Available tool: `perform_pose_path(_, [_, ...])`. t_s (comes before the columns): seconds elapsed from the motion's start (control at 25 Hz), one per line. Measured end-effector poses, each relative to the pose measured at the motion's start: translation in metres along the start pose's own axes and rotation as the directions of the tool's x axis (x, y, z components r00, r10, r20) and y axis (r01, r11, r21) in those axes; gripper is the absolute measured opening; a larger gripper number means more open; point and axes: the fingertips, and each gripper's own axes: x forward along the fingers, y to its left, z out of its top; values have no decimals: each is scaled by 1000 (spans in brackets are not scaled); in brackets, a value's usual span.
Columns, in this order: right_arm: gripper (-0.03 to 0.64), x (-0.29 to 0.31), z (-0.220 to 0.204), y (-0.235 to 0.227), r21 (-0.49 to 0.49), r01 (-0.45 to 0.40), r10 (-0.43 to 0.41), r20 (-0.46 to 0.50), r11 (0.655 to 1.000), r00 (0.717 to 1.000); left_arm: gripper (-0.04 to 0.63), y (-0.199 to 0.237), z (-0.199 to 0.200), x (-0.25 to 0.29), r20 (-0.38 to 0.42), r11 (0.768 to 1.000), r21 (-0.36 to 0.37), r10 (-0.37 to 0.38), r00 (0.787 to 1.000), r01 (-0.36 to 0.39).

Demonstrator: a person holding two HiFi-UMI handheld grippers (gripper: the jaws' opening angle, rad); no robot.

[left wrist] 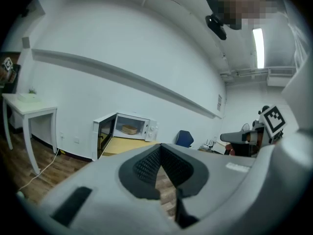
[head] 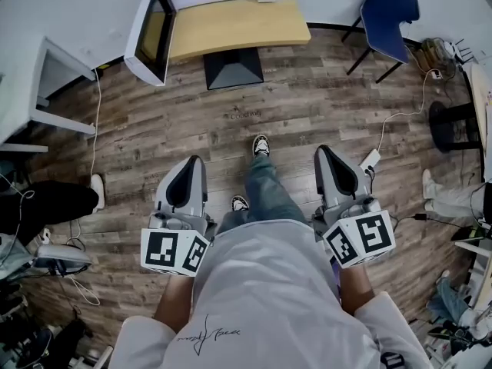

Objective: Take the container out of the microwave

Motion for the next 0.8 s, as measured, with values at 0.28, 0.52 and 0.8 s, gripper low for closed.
perform_pose_path(0.28, [12, 73, 29, -40, 20, -34, 34, -32, 999, 999, 0, 15, 33, 73, -6, 1000, -10, 7, 1000, -7])
perform_pose_path(0.52, [12, 127, 51, -79, 18, -43, 44, -36, 999, 998, 0, 27, 53, 133, 4, 1000, -26, 12, 1000, -12])
perform_pose_path(0.8, [13, 175, 77, -128, 44, -65, 67, -35, 997, 997, 0, 28, 79, 204, -4, 1000, -4, 9, 1000, -9])
